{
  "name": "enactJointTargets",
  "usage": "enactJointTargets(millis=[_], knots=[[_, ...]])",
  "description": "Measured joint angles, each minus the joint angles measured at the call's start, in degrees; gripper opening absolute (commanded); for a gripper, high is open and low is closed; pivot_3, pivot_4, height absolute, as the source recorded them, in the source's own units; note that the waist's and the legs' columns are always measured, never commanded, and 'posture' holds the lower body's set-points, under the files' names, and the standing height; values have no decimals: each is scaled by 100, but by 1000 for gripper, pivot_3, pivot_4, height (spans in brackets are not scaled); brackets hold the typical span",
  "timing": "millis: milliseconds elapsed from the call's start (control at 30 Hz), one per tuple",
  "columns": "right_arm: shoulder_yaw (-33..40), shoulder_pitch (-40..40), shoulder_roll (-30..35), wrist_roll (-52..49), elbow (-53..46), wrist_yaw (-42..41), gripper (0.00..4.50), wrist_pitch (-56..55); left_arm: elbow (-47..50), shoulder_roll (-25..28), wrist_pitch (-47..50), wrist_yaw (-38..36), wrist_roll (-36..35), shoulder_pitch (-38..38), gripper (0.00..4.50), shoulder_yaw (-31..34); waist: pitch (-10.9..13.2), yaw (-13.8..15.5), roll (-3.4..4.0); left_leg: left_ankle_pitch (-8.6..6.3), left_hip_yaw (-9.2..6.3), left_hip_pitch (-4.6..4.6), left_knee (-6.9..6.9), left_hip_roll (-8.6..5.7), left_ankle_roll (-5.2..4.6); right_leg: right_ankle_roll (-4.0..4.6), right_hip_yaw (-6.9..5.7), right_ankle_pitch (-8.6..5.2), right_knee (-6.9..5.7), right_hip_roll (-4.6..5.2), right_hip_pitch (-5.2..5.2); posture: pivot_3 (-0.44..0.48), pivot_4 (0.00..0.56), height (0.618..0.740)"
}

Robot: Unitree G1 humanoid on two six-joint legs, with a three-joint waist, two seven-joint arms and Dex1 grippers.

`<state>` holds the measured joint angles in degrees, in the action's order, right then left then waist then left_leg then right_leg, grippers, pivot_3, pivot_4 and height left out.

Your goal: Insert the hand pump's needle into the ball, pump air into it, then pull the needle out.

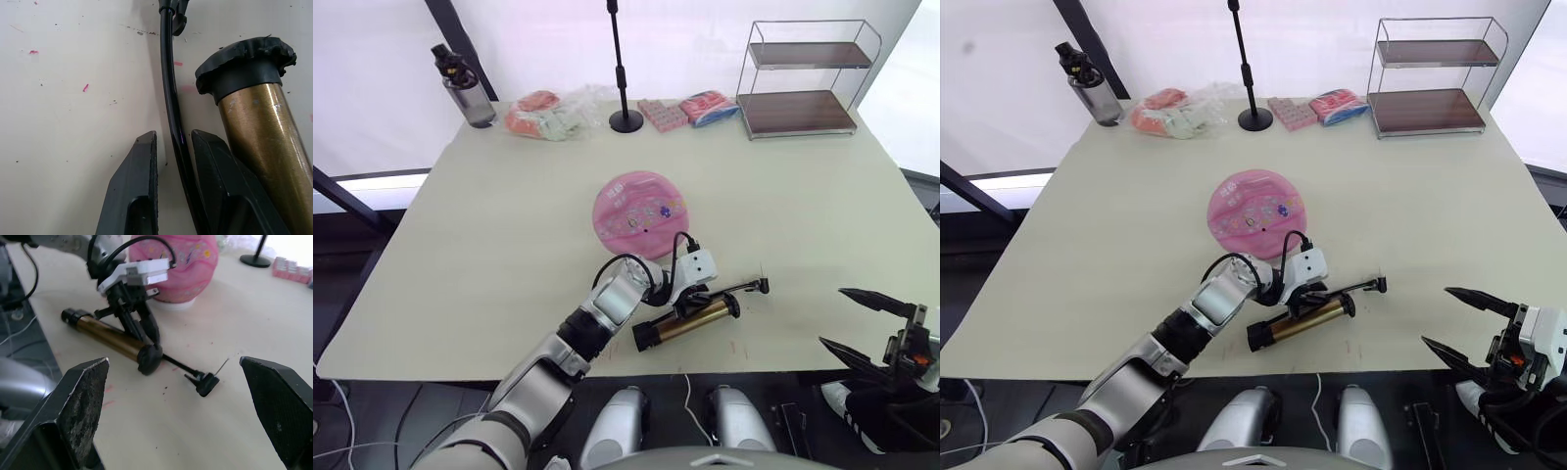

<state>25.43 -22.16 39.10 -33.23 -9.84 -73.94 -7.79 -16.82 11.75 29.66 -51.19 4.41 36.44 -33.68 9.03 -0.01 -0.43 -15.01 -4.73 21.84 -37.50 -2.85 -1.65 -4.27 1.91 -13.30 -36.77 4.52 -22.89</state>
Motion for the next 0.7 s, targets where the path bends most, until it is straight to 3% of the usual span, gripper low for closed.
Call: enactJointTargets(millis=[367,500,700], knots=[[-21,293,335,72,7,-64,4500,121,-213,-146,150,-147,94,160,1244,-62,-2,80,-2,0,-7,0,-2,-4,-1,-5,-6,-4,1,4,7,0,150,740],[-21,390,336,75,127,-37,4500,134,-275,-145,142,-162,126,195,105,-51,-3,75,-2,-1,-12,-7,-2,-4,-1,-6,-13,-5,5,4,20,0,150,740],[-31,472,307,105,243,-34,4500,119,-352,-203,73,-148,130,195,105,-46,-4,79,0,-1,-17,-7,-2,-5,-1,-6,-17,-5,5,5,23,0,150,740]])
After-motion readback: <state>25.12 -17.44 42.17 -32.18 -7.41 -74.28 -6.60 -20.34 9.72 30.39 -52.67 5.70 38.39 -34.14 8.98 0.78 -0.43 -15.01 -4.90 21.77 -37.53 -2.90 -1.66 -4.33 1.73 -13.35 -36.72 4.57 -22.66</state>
